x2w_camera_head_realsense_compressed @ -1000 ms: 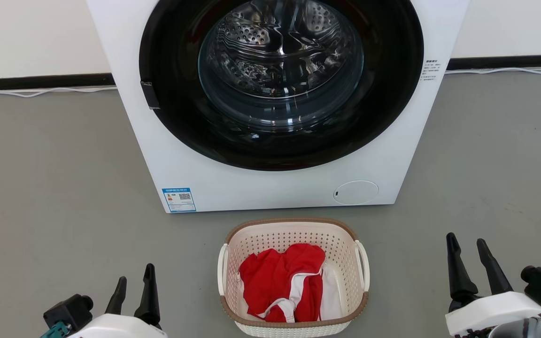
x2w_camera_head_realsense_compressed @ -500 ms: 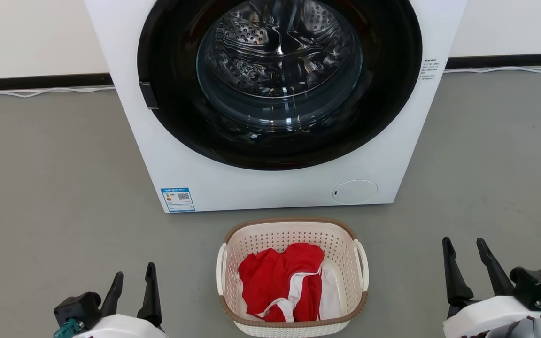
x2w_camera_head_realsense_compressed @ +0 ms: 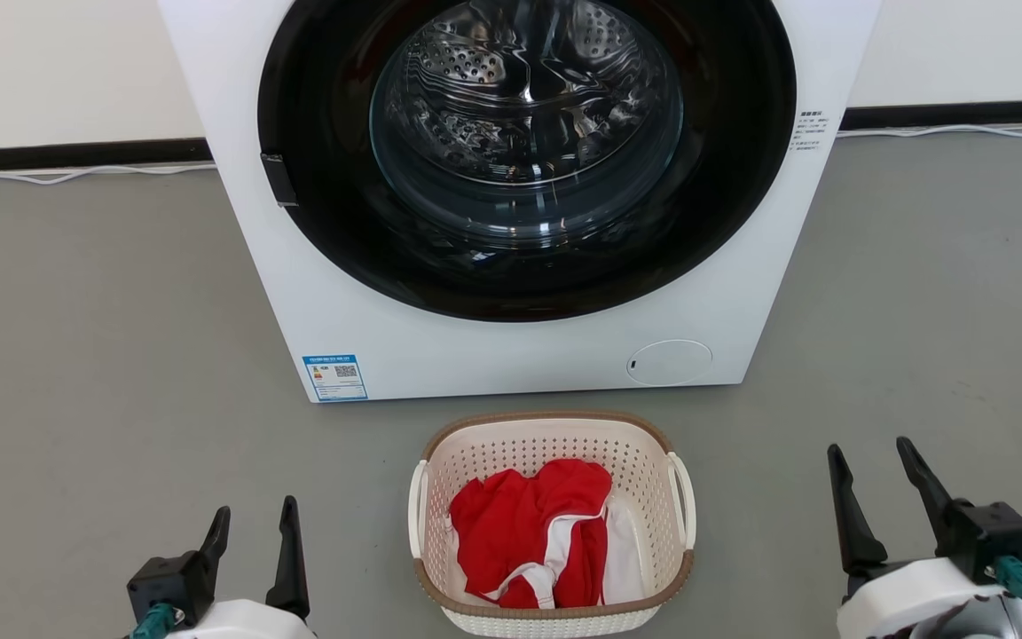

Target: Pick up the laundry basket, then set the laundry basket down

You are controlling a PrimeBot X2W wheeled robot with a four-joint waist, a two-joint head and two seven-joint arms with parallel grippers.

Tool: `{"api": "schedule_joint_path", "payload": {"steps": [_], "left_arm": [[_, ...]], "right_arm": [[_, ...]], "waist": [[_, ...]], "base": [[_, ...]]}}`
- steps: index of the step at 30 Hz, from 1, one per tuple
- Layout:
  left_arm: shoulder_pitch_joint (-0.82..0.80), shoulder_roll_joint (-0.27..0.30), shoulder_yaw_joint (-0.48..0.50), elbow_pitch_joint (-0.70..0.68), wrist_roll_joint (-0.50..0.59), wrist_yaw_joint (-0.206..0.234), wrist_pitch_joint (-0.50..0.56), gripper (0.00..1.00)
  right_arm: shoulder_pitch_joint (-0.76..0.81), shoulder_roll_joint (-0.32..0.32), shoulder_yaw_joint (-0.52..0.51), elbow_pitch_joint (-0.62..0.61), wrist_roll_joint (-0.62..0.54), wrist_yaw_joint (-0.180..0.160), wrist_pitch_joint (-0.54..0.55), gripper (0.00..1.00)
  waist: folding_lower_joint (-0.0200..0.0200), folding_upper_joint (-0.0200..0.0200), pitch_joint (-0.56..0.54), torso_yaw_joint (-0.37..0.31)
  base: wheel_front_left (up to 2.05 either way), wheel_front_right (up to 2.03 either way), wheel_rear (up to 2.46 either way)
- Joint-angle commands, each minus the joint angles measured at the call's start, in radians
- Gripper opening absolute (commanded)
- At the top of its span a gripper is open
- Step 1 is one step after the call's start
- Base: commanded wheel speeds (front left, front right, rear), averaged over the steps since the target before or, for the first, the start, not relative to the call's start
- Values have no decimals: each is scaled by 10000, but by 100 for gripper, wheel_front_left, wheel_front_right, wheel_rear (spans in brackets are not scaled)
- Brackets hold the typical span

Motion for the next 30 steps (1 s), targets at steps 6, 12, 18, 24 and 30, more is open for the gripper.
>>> {"api": "schedule_joint_path", "payload": {"steps": [6, 12, 18, 24, 30], "left_arm": [[-132, 125, 223, -157, 993, 119, -337, 100], [-158, 131, 208, -18, 1365, -107, -462, 100], [-189, 131, 230, 27, 1353, -223, -462, 100], [-225, 131, 246, 66, 1346, -295, -462, 100], [-272, 131, 232, 110, 1342, -339, -462, 100]], "right_arm": [[-498, -187, 177, -144, -1129, 69, -377, 100], [-524, -162, 121, -85, -1651, 71, -502, 100], [-521, -187, 90, -35, -1623, 71, -502, 100], [-562, -193, 67, 40, -1608, 71, -502, 100], [-590, -186, 55, 78, -1608, 71, -502, 100]], "waist": [[-1, 0, 35, -7], [-1, 0, 57, -38], [-1, 0, 56, -72], [-1, 0, 60, -89], [-1, 0, 64, -81]], "base": [[0, 0, 0], [0, 0, 0], [0, 0, 0], [0, 0, 0], [0, 0, 0]]}}
